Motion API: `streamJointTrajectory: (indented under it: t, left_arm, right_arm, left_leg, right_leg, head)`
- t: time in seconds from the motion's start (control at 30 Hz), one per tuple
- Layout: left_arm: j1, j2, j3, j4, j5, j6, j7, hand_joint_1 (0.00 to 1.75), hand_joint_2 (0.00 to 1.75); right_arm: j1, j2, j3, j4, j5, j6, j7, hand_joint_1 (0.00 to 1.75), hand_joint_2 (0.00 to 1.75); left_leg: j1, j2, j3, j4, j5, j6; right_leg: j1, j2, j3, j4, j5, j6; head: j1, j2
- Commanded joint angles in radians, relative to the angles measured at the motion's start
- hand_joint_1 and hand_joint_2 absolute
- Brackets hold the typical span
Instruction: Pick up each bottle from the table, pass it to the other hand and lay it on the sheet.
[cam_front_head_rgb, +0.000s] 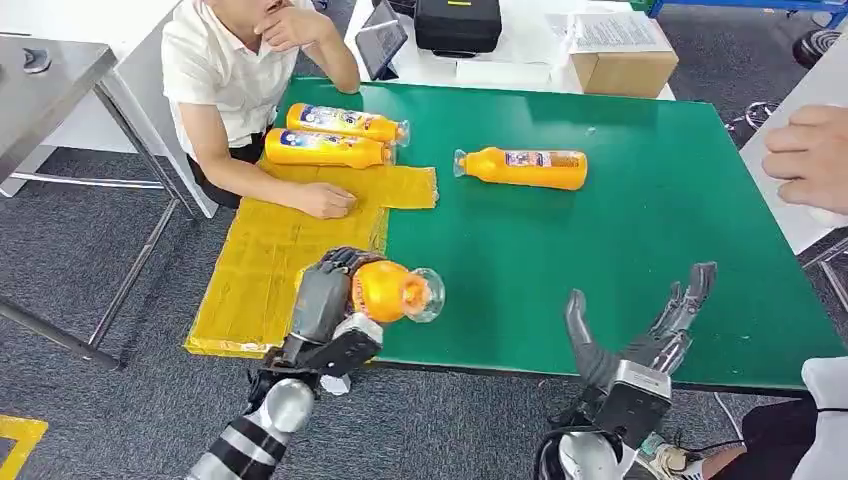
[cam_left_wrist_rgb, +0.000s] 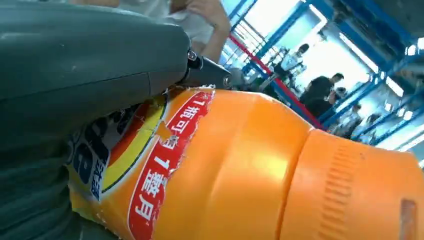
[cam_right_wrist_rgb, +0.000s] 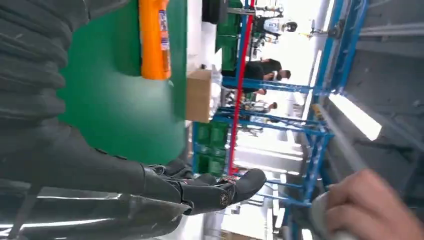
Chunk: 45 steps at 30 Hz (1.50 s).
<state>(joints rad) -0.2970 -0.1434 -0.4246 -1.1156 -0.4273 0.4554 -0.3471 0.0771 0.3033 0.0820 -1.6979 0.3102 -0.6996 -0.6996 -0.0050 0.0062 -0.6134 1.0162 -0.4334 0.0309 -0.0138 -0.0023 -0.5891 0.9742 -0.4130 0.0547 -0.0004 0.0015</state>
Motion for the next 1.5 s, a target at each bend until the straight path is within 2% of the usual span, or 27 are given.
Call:
streamJointTrajectory:
  t: [0.03,0.07,0.13,0.17,0.2,0.23,0.27,0.33,0.37,0.4,0.43,0.47,0.5,0.53,0.57,0.6,0.63,0.77,1.4,1.5]
  left_arm:
    - [-0.336,-0.012,-0.055,0.567,-0.158,-0.032,0.12,1.17,1.75]
    - [-0.357,-0.02,-0.03,0.621,-0.157,-0.037,0.099,0.56,1.75]
    - [-0.364,-0.018,-0.032,0.646,-0.176,-0.038,0.109,0.56,1.75]
    - [-0.372,-0.013,-0.05,0.659,-0.205,-0.037,0.127,0.68,1.75]
    - [-0.384,-0.008,-0.081,0.673,-0.261,-0.025,0.167,0.89,1.75]
    - [-0.403,0.001,-0.132,0.692,-0.34,-0.002,0.217,1.29,1.75]
    - [-0.411,-0.002,-0.13,0.694,-0.342,-0.022,0.229,1.41,1.75]
    - [-0.426,-0.005,-0.137,0.7,-0.367,-0.052,0.26,1.36,1.75]
    - [-0.43,-0.01,-0.122,0.7,-0.358,-0.068,0.272,1.26,1.75]
    - [-0.439,-0.011,-0.129,0.708,-0.377,-0.088,0.29,1.06,1.75]
    - [-0.445,-0.012,-0.131,0.715,-0.381,-0.101,0.302,0.56,1.75]
    - [-0.454,-0.018,-0.117,0.728,-0.364,-0.152,0.312,0.26,1.75]
    - [-0.458,-0.017,-0.111,0.732,-0.358,-0.173,0.316,0.17,1.75]
    - [-0.458,-0.017,-0.111,0.732,-0.358,-0.173,0.316,0.17,1.75]
    - [-0.458,-0.017,-0.111,0.732,-0.358,-0.173,0.316,0.03,1.75]
    - [-0.469,-0.021,-0.1,0.751,-0.347,-0.227,0.332,0.09,1.75]
    - [-0.471,-0.022,-0.095,0.755,-0.342,-0.244,0.337,0.0,1.75]
    - [-0.486,-0.026,-0.086,0.78,-0.345,-0.293,0.37,0.0,1.75]
    - [-0.487,-0.025,-0.082,0.786,-0.341,-0.322,0.375,0.0,1.75]
    - [-0.483,-0.028,-0.043,0.787,-0.301,-0.348,0.368,0.0,1.75]
  right_arm:
    - [-0.074,-0.022,0.076,0.074,0.222,0.001,0.001,0.0,0.0]
    - [-0.067,-0.005,0.068,0.088,0.198,0.001,0.001,0.0,0.0]
    - [-0.063,-0.003,0.058,0.097,0.183,0.001,0.001,0.0,0.0]
    - [-0.061,-0.007,0.059,0.096,0.17,0.001,0.001,0.0,0.0]
    - [-0.061,-0.011,0.058,0.096,0.179,0.001,0.001,0.0,0.0]
    - [-0.063,-0.016,0.062,0.107,0.166,0.001,0.001,0.0,0.0]
    - [-0.067,-0.023,0.068,0.116,0.155,0.001,0.001,0.0,0.0]
    - [-0.071,-0.025,0.068,0.118,0.155,0.001,0.001,0.0,0.0]
    - [-0.073,-0.025,0.071,0.123,0.143,0.001,0.001,0.0,0.0]
    - [-0.076,-0.027,0.075,0.131,0.134,0.001,0.001,0.0,0.0]
    - [-0.076,-0.027,0.076,0.135,0.133,0.001,0.001,0.0,0.0]
    - [-0.08,-0.03,0.083,0.143,0.125,0.001,0.001,0.0,0.0]
    - [-0.081,-0.031,0.085,0.147,0.12,0.001,0.001,0.0,0.0]
    - [-0.081,-0.031,0.085,0.147,0.12,0.001,0.001,0.0,0.0]
    - [-0.081,-0.031,0.085,0.147,0.12,0.001,0.001,0.0,0.0]
    - [-0.084,-0.034,0.093,0.163,0.11,0.001,0.001,0.0,0.0]
    - [-0.085,-0.035,0.094,0.168,0.101,0.001,0.001,0.0,0.0]
    - [-0.091,-0.038,0.094,0.185,0.082,0.001,0.001,0.0,0.0]
    - [-0.091,-0.041,0.097,0.19,0.071,0.001,0.001,0.0,0.0]
    - [-0.093,-0.046,0.1,0.197,0.058,0.001,0.001,0.0,0.0]
  left_leg:
    - [0.001,-0.002,0.003,-0.001,0.001,-0.001]
    - [0.001,-0.004,0.004,-0.001,0.001,-0.002]
    - [0.001,-0.002,0.003,-0.001,0.001,-0.002]
    - [0.001,-0.002,0.004,-0.001,0.0,-0.002]
    - [0.002,0.0,0.005,-0.001,0.0,-0.002]
    - [0.001,-0.001,0.003,-0.001,0.001,-0.002]
    - [0.002,-0.001,0.005,-0.001,0.0,-0.002]
    - [0.001,-0.002,0.001,0.0,0.001,-0.001]
    - [0.002,-0.002,0.003,0.0,0.0,-0.002]
    - [0.001,-0.002,0.002,0.0,0.0,-0.002]
    - [0.001,-0.002,0.001,0.0,0.001,-0.001]
    - [0.002,-0.002,0.003,0.001,0.0,-0.002]
    - [0.001,-0.002,0.001,0.0,0.001,-0.002]
    - [0.001,-0.001,0.0,0.0,0.001,-0.001]
    - [0.002,-0.002,0.002,0.0,0.0,-0.002]
    - [0.001,-0.002,0.001,0.0,0.001,-0.002]
    - [0.001,-0.002,0.0,0.0,0.001,-0.002]
    - [0.001,-0.001,0.002,0.0,0.0,-0.002]
    - [0.001,-0.002,0.001,0.0,0.001,-0.002]
    - [0.002,-0.002,0.007,0.0,-0.002,-0.004]
  right_leg:
    - [0.001,-0.002,0.004,-0.001,0.0,-0.002]
    - [0.001,-0.003,0.005,-0.001,-0.001,-0.002]
    - [0.001,-0.001,0.003,0.0,0.0,-0.001]
    - [0.001,-0.001,0.005,0.0,-0.001,-0.002]
    - [0.002,0.001,0.005,0.0,-0.001,-0.002]
    - [0.001,0.0,0.003,0.001,0.0,-0.001]
    - [0.002,-0.001,0.005,0.0,-0.001,-0.002]
    - [0.001,-0.001,0.002,0.001,0.0,-0.001]
    - [0.001,-0.001,0.004,0.001,-0.001,-0.002]
    - [0.001,0.0,0.002,0.001,0.0,-0.001]
    - [0.001,0.0,0.001,0.001,0.0,-0.001]
    - [0.002,-0.001,0.004,0.001,-0.001,-0.002]
    - [0.001,0.0,0.002,0.001,0.0,-0.001]
    - [0.001,0.0,0.001,0.001,0.0,-0.001]
    - [0.001,0.0,0.003,0.001,-0.001,-0.002]
    - [0.001,0.0,0.002,0.001,0.0,-0.001]
    - [0.001,0.0,0.001,0.001,0.0,-0.001]
    - [0.001,0.0,0.003,0.001,-0.001,-0.002]
    - [0.001,0.0,0.001,0.002,0.0,-0.001]
    - [0.002,0.001,0.008,0.002,-0.003,-0.004]
  head:
    - [0.0,0.0]
    - [0.0,0.0]
    - [0.0,0.0]
    - [0.0,0.0]
    - [0.0,0.0]
    - [0.0,0.0]
    - [0.0,0.0]
    - [0.0,0.0]
    - [0.0,0.0]
    - [0.0,0.0]
    - [0.0,0.0]
    - [0.0,0.0]
    - [0.0,0.0]
    - [0.0,0.0]
    - [0.0,0.0]
    - [0.0,0.0]
    - [0.0,0.0]
    - [0.0,0.0]
    - [0.0,0.0]
    - [0.0,0.0]
